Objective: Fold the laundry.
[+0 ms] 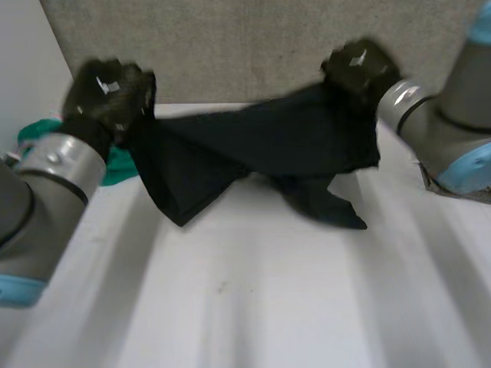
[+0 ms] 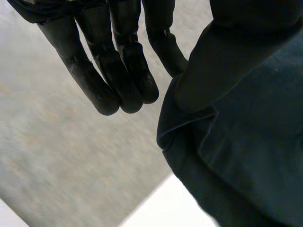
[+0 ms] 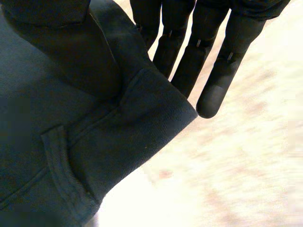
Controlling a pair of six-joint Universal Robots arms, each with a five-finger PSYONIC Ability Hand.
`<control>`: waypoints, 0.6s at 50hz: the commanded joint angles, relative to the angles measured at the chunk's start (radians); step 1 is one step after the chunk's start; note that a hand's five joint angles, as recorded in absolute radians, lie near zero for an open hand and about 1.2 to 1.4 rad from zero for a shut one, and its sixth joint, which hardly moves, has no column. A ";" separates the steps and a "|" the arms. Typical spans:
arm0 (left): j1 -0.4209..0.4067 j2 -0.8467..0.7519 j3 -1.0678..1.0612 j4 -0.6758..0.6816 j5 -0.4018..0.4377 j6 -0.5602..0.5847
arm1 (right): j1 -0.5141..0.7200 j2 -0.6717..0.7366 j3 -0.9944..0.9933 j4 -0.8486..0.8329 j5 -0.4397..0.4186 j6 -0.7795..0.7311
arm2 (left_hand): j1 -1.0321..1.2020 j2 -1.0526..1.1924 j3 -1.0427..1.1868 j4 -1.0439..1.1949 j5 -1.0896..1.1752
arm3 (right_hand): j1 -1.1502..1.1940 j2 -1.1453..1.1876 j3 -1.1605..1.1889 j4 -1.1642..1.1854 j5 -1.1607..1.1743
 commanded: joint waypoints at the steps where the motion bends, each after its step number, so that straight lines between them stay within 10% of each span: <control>1: 0.024 0.088 0.133 0.013 -0.027 -0.002 | -0.020 -0.240 0.066 -0.043 0.036 0.033 | 0.276 0.199 0.209 0.196 0.220 | 0.313 0.240 0.218 0.204 0.235; 17: 0.081 0.063 0.363 -0.055 0.058 -0.105 | -0.005 -0.427 0.107 0.093 0.016 0.094 | 0.276 0.199 0.209 0.196 0.220 | 0.313 0.240 0.218 0.204 0.235; 30: 0.096 -0.450 0.675 -0.019 0.037 -0.035 | 0.072 -0.036 0.016 -0.185 0.233 0.111 | 0.276 0.199 0.209 0.196 0.220 | 0.313 0.240 0.218 0.204 0.235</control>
